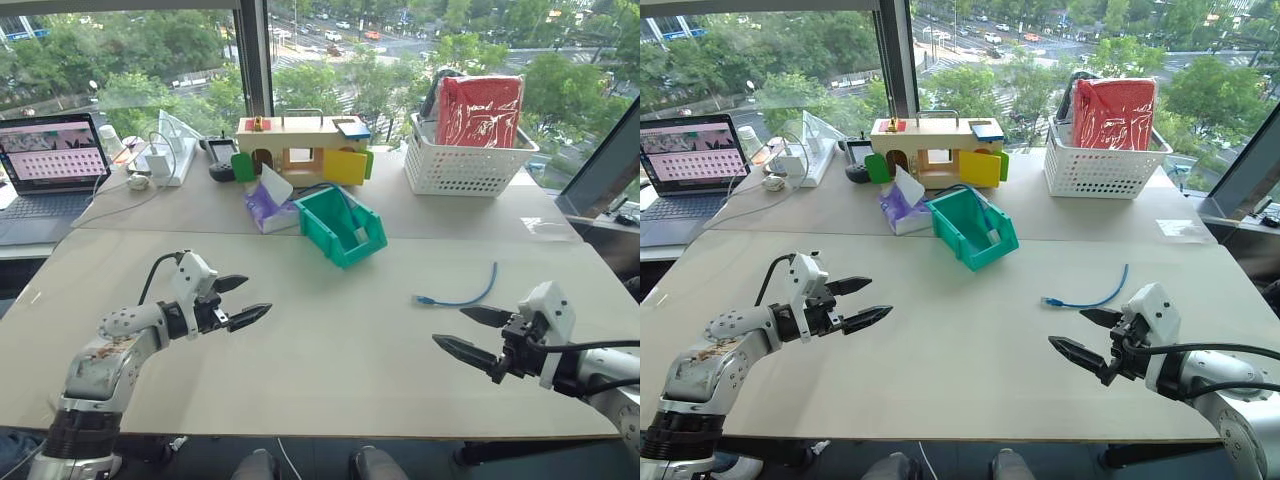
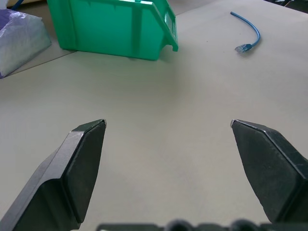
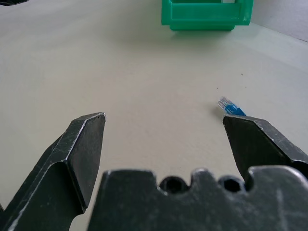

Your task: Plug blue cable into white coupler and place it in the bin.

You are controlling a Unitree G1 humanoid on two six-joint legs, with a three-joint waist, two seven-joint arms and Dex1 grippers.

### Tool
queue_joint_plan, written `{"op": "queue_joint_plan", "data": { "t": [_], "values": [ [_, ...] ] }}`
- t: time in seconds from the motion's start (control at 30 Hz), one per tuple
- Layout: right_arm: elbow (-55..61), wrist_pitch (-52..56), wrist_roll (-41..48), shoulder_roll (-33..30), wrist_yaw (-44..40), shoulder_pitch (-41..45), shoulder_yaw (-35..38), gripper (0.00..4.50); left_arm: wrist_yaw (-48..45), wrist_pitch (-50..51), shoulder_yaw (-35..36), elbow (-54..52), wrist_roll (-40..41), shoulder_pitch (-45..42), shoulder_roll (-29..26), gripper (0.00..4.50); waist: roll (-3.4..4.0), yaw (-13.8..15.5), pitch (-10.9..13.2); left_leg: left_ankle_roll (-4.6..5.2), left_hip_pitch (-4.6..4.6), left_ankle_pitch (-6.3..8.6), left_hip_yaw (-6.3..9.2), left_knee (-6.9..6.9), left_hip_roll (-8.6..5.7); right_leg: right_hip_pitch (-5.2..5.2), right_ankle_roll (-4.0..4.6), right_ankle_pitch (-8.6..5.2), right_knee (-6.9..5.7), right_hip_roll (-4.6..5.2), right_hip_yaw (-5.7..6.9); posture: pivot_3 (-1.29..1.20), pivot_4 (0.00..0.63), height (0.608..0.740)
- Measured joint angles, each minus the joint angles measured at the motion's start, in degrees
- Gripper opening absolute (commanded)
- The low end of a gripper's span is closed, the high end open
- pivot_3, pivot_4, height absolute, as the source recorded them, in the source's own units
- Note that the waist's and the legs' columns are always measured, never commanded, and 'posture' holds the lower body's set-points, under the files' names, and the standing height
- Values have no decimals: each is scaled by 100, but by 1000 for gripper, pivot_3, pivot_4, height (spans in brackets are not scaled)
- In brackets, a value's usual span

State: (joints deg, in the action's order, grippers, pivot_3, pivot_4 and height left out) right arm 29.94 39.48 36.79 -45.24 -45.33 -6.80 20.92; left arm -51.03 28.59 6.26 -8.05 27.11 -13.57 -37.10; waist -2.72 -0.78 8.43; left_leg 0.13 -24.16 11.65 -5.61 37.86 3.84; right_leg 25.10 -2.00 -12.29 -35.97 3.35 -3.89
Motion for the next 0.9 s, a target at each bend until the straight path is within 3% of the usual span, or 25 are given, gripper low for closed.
{"op": "queue_joint_plan", "data": {
  "t": [0.13,0.23,0.47,0.63,0.87,0.9],
  "values": [
    [-29,-27,-120,-42,53,-13,20,4500,-438,137,-175,84,125,-320,-191,4479,-6,18,4,-1,-6,-1,3,1,-1,2,9,-6,0,-1,4,0,150,737],
    [-531,-109,-418,-227,59,647,-179,4500,-948,378,-200,-115,487,-669,-412,4479,-3,-16,3,-1,1,-1,-3,5,-3,-3,15,-10,4,3,-2,0,150,737],
    [-2865,-1064,-1755,-495,-642,2528,-1893,4500,-1339,799,-292,-713,924,-363,-616,4479,2,-144,8,1,-3,-1,11,-2,2,6,13,8,-8,-12,0,0,150,737],
    [-4355,-1679,-2373,-239,-1187,3326,-2656,4500,-1219,813,-226,-997,957,-66,-702,4479,3,-127,10,1,-9,-1,12,0,-4,4,13,10,-5,-6,2,0,150,737],
    [-5875,-2360,-2826,167,-1554,4137,-2962,4500,-1056,794,-75,-1213,955,231,-758,4479,3,-142,10,1,-6,-1,12,1,-4,3,13,10,-8,-7,2,0,150,737],
    [-6082,-2422,-2889,231,-1624,4267,-3003,4243,-1035,790,-61,-1244,955,288,-759,4498,5,-149,11,1,-6,-1,12,1,-4,3,14,10,-8,-7,2,0,150,737]
  ]
}}
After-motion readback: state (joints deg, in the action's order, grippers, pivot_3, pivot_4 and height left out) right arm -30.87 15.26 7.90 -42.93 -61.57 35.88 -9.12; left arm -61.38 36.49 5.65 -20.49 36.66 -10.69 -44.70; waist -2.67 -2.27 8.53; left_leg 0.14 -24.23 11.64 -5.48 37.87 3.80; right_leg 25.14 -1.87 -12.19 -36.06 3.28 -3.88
